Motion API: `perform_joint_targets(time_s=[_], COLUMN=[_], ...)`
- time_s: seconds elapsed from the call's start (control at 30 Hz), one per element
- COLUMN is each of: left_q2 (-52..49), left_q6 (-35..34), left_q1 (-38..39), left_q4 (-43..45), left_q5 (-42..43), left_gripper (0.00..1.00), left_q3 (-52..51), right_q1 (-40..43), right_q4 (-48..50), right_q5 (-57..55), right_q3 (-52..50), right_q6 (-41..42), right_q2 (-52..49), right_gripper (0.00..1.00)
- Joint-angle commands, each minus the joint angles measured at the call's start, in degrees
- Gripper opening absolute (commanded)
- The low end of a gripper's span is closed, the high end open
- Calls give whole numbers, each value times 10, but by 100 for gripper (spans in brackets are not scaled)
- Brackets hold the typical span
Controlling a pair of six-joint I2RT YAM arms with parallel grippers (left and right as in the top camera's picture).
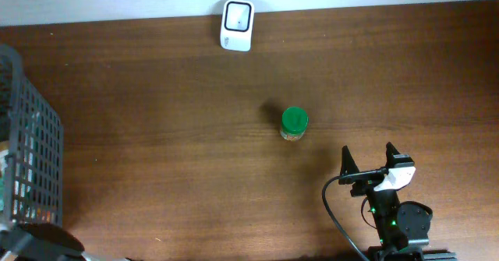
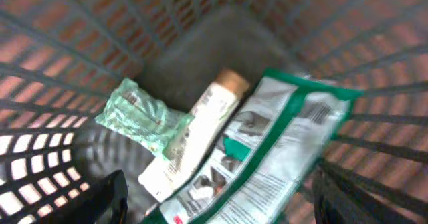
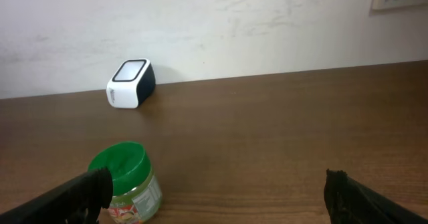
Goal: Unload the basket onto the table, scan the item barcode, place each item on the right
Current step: 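Return the left gripper into the basket toward the white tube, then grasp the white tube and place it left of the jar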
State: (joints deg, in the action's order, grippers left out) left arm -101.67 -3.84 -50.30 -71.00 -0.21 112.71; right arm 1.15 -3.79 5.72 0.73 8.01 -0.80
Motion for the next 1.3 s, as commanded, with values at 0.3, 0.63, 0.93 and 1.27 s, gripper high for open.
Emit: perform_joint_targets(time_s=[0.3, 0.63, 0.93, 1.27], left_q2=[-155, -243, -241, -8], left_q6=[152, 151, 70, 3], left_q1=[-7, 33, 33, 159], left_q4=[155, 185, 55, -67], left_q5=[-31, -107, -106, 20], left_gripper=[71, 52, 0, 0], left_q3=[-180, -181, -19, 383], right_q1=[4, 4, 4, 4], right_q4=[-1, -1, -1, -1], right_q5=[7, 7, 7, 7], right_q3=[-4, -4, -4, -4], right_q6=[4, 4, 4, 4], right_q2=[4, 4, 4, 4], right_gripper=[98, 98, 98, 98])
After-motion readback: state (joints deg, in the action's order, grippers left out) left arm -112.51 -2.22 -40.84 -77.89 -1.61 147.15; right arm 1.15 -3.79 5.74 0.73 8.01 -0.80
